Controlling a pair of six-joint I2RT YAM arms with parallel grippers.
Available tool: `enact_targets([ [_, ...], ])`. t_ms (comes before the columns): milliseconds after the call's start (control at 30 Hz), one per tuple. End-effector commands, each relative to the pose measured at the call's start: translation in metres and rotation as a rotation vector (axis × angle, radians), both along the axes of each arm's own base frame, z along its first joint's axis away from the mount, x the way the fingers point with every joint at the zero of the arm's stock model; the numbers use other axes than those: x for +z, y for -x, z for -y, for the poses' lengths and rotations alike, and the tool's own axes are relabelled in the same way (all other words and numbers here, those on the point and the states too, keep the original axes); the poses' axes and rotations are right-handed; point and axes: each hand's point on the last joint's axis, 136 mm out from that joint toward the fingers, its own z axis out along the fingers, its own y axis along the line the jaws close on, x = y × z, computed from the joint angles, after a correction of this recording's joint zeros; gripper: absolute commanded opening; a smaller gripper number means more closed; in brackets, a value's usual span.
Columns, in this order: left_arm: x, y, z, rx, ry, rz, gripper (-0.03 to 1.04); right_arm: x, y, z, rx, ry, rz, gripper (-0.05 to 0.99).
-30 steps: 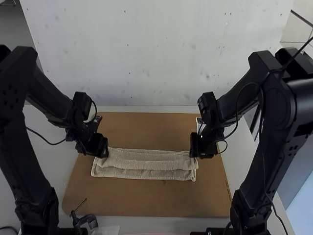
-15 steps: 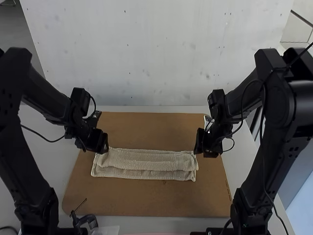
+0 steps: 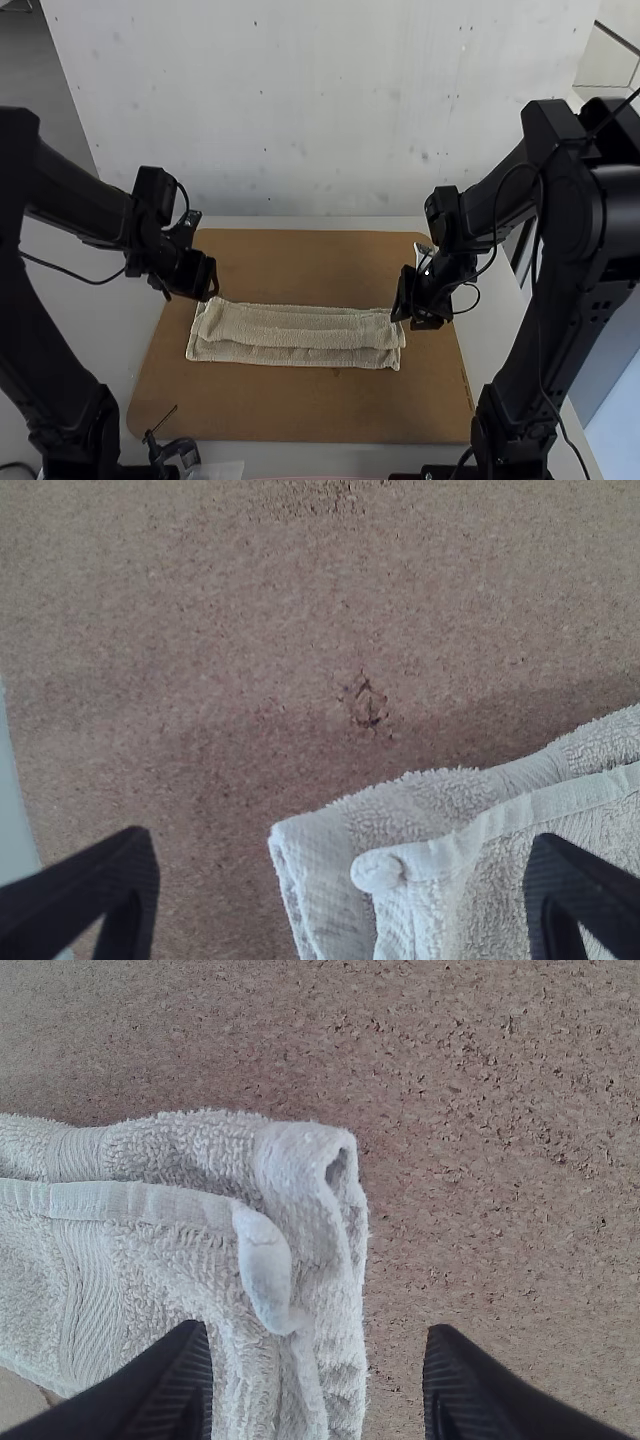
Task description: Fold the towel.
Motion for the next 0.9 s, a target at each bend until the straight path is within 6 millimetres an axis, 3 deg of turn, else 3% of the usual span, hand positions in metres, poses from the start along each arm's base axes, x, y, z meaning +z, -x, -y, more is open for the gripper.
enact_targets([
  [0,0.01,0.001,-0.005,0.012,-0.007,0.036,0.8,0.011,-0.013,-0.001,-0.005,-0.023,0.036,0.41],
  [300,0.024,0.001,-0.008,0.018,-0.01,0.083,0.8,-0.004,-0.01,-0.004,0.006,-0.012,-0.013,0.41],
  [633,0.08,-0.007,-0.017,0.054,-0.001,0.261,0.8,-0.011,-0.018,-0.008,0.018,-0.013,0.005,0.41],
  [867,0.092,-0.001,-0.019,0.07,0.01,0.288,0.79,-0.019,-0.019,-0.011,0.021,-0.021,-0.024,0.41],
])
